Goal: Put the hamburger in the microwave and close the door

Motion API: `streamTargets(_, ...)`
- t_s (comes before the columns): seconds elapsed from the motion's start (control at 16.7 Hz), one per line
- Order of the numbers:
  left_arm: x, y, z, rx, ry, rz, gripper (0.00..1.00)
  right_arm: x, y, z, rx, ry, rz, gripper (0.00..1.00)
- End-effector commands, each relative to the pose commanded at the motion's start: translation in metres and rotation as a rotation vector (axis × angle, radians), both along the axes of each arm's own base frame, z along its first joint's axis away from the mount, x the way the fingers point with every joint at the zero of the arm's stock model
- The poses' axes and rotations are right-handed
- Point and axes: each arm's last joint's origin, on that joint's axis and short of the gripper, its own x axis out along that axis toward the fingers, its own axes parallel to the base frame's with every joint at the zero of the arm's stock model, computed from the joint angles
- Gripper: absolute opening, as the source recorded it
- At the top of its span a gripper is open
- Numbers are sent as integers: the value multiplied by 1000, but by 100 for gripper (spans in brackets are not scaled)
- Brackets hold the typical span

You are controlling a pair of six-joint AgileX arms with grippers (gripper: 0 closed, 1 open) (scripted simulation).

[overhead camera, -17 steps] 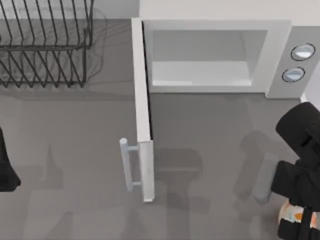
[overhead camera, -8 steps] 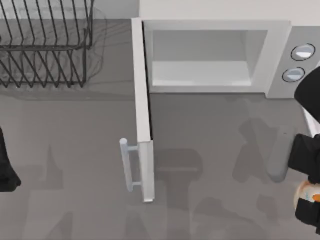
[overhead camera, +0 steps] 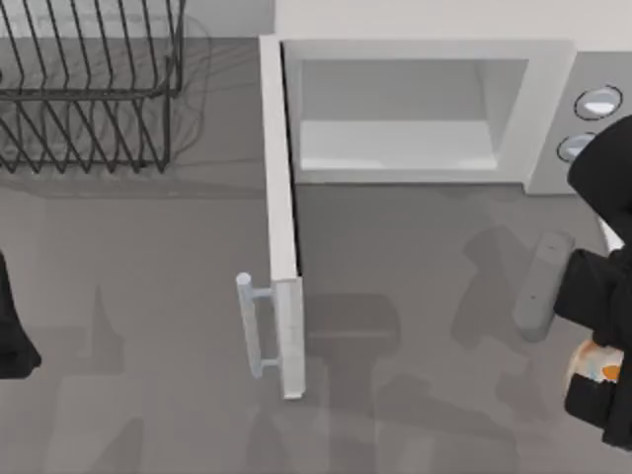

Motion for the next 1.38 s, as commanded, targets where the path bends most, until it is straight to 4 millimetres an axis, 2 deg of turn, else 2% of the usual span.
streamTargets(0.3, 0, 0, 0, 0, 0, 0, 100, 45, 34, -22, 14, -208, -120, 0)
streamTargets(0.54, 0, 0, 0, 0, 0, 0, 100, 88, 70, -55, 90, -448, -295, 0)
streamTargets(0.78, 0, 0, 0, 0, 0, 0, 100, 122, 102, -87, 253, -699, -512, 0)
streamTargets(1.08, 0, 0, 0, 0, 0, 0, 100, 145, 127, -116, 514, -934, -790, 0)
streamTargets(1.38, 0, 0, 0, 0, 0, 0, 100, 154, 137, -127, 674, -1027, -952, 0)
